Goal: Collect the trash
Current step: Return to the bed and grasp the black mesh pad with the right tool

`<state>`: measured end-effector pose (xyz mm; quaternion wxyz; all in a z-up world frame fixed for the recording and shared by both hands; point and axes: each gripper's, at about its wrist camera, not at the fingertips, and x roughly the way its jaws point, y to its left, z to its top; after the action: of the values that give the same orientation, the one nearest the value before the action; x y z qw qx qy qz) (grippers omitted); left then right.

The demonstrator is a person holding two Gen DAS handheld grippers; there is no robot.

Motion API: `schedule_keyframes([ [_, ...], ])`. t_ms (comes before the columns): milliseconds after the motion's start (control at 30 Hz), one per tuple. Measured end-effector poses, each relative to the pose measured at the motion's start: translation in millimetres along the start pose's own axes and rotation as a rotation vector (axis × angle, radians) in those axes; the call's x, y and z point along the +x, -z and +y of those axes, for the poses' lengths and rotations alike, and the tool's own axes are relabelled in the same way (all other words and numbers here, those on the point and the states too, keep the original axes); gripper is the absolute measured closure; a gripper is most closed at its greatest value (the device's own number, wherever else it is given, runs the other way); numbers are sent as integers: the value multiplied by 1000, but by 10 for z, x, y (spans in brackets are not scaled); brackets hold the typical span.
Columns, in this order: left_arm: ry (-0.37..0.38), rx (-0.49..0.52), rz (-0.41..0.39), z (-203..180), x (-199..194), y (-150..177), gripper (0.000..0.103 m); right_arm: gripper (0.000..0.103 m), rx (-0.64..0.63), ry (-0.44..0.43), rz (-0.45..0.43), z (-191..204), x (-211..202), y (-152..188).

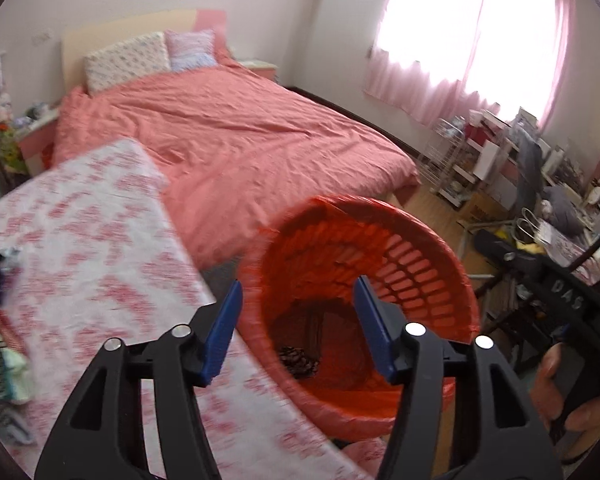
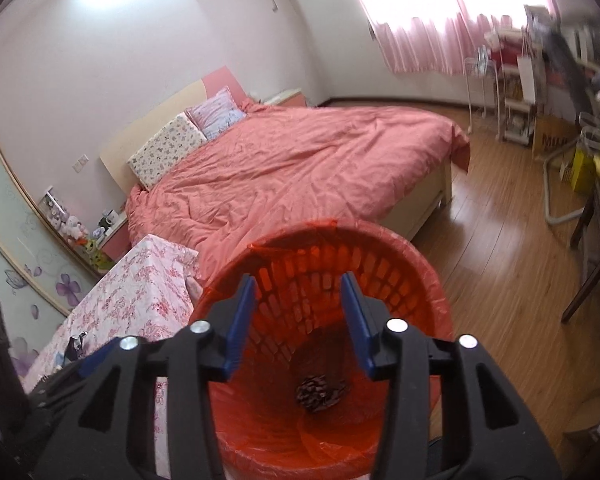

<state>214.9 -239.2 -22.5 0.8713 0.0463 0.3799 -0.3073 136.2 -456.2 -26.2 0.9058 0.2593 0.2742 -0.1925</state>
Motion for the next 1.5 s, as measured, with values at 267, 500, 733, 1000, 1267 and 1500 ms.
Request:
schedule_keyframes([
  [267, -164, -30, -80, 426, -541, 209, 32, 48, -117, -19, -52, 486, -350, 57],
  [500, -264, -132, -116, 967, -997, 471, 29, 48, -222, -85, -13, 1096, -451, 345],
  [733, -409, -288, -162, 1777, -1449, 866, 26, 48, -329, -182, 86, 1803, -348, 845],
  [1000, -561, -415, -155, 2494, -1697, 1247, 26, 52, -454, -369, 176, 2785, -361, 1398],
  [1267, -565, -472, -143, 2782, -1835, 1524, 26, 67, -517, -411, 228, 3164, -315, 1657],
  [1500, -531, -492, -123, 2803, -1738, 1566, 26, 72, -547, -380, 292, 3077, -111, 1869],
])
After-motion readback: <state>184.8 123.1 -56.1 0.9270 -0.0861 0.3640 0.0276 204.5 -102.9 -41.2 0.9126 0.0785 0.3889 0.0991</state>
